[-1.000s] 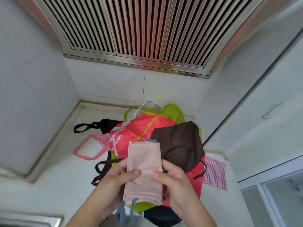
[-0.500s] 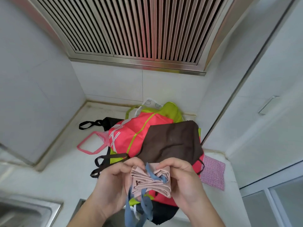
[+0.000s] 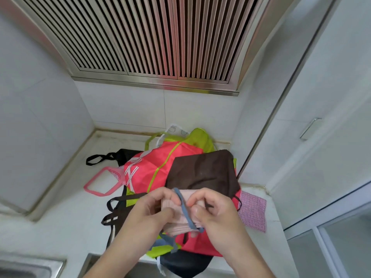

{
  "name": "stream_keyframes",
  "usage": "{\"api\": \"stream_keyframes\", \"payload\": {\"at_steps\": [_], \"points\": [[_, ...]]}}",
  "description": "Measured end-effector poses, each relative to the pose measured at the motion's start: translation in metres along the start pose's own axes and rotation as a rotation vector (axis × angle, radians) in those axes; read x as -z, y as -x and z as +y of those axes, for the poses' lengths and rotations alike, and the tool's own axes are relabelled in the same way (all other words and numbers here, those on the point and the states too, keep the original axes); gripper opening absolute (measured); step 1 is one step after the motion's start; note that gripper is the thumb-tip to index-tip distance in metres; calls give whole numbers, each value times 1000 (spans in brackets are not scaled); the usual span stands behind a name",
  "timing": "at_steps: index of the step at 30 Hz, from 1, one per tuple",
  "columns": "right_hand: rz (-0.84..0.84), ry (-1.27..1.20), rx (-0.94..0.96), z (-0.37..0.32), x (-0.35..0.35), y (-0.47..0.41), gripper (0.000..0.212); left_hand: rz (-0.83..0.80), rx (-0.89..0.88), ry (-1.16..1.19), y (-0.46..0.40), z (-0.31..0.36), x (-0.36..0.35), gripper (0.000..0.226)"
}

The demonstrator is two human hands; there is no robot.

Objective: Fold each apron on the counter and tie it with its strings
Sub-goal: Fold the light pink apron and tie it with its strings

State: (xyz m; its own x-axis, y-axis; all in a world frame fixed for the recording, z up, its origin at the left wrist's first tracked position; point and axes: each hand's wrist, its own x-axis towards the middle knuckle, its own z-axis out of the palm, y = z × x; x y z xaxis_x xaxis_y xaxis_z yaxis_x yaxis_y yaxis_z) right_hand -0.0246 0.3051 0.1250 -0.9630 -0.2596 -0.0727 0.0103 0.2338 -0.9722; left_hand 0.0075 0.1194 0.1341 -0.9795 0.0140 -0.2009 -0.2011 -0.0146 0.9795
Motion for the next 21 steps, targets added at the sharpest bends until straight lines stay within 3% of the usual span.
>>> {"api": "stream_keyframes", "payload": {"at_steps": [4,6,8,11,13,16,21], "points": [[125,35,29,-7,2,-1,44,94,129,-4,-1,1,-10,50],[131,28,16,-6,1,-2,45,96,238,-2,-5,3,-9,39],[104,53,9,-4,0,-2,41,45,260,21,-4,6,-7,13],[27,139,101,-6,-4,5,24,103,207,8,1,8,-6,20],[1,198,181,-7,-8,12,23,174,184,48,3,8,-7,22],[101,245,262,-1,-13,17,21,255,178,180,2,7,-6,16],[159,123,316,0,-16,27,7,342,215,388,0,16,2,17]]}}
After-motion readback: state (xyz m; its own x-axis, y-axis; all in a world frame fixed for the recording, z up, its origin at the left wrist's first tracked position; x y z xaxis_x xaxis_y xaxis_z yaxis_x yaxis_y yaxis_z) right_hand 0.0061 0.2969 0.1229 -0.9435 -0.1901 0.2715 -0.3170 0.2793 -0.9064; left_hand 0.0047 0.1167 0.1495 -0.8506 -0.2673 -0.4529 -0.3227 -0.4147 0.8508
